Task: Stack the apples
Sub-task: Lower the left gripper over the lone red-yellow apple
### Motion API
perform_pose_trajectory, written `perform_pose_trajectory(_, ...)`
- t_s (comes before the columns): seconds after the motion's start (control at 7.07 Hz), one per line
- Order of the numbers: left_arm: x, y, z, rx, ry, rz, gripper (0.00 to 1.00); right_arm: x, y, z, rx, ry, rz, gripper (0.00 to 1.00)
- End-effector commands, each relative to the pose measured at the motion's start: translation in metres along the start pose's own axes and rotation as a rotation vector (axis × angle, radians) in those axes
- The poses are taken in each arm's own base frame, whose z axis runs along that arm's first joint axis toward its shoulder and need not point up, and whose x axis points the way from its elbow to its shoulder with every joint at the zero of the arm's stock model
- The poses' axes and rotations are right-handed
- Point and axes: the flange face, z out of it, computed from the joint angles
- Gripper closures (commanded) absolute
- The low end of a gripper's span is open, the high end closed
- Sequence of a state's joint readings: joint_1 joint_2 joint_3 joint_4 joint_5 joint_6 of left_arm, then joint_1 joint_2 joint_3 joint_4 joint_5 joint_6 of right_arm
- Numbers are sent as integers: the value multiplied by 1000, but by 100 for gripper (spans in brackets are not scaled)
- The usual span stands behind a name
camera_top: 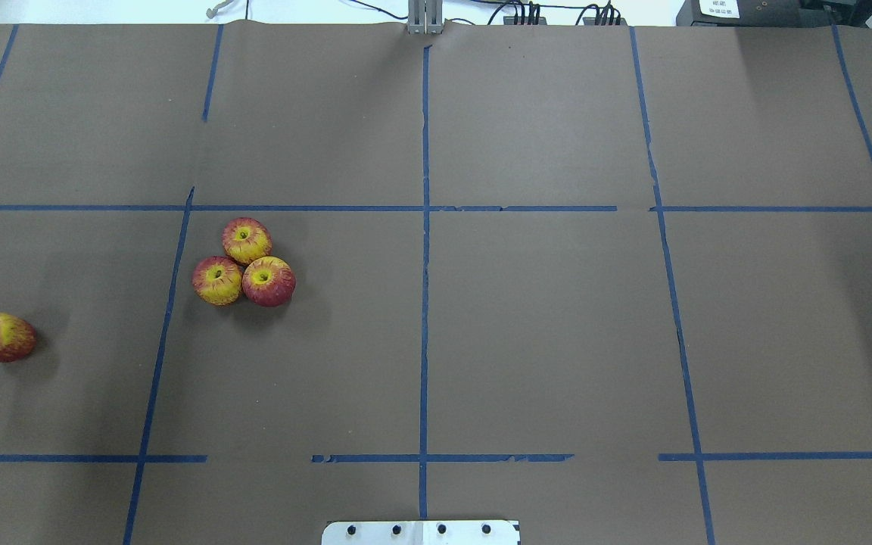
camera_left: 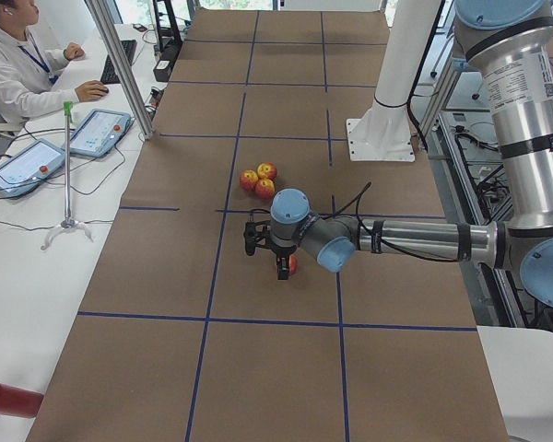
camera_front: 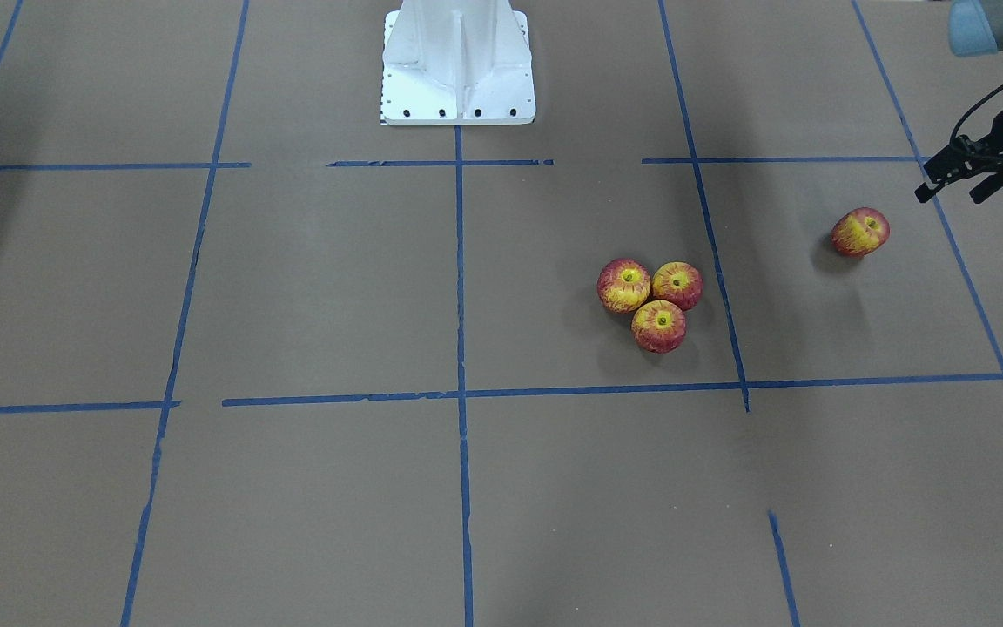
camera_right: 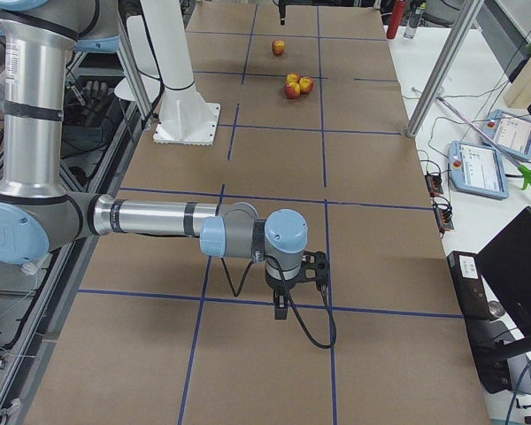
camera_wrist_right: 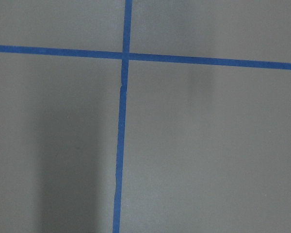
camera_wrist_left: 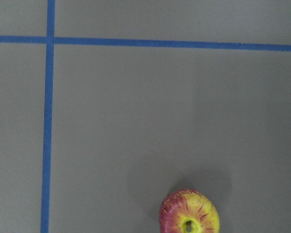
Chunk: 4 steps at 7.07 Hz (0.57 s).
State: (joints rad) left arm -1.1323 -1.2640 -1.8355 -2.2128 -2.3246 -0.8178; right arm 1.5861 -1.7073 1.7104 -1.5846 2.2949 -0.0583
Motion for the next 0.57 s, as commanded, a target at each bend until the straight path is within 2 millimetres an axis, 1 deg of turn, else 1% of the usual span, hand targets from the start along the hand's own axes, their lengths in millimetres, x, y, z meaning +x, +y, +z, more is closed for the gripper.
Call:
perform_pose_trajectory(0.0,30,18,41,-17,-47,-65,0,0,0,0,0,0,0,0)
perform_pose_trajectory(0.28,35,22,59,4,-101,-29,0,0,0,0,0,0,0,0)
perform_pose_trajectory(0.42,31,18,64,38,-132,-21,1,0,0,0,0,0,0,0)
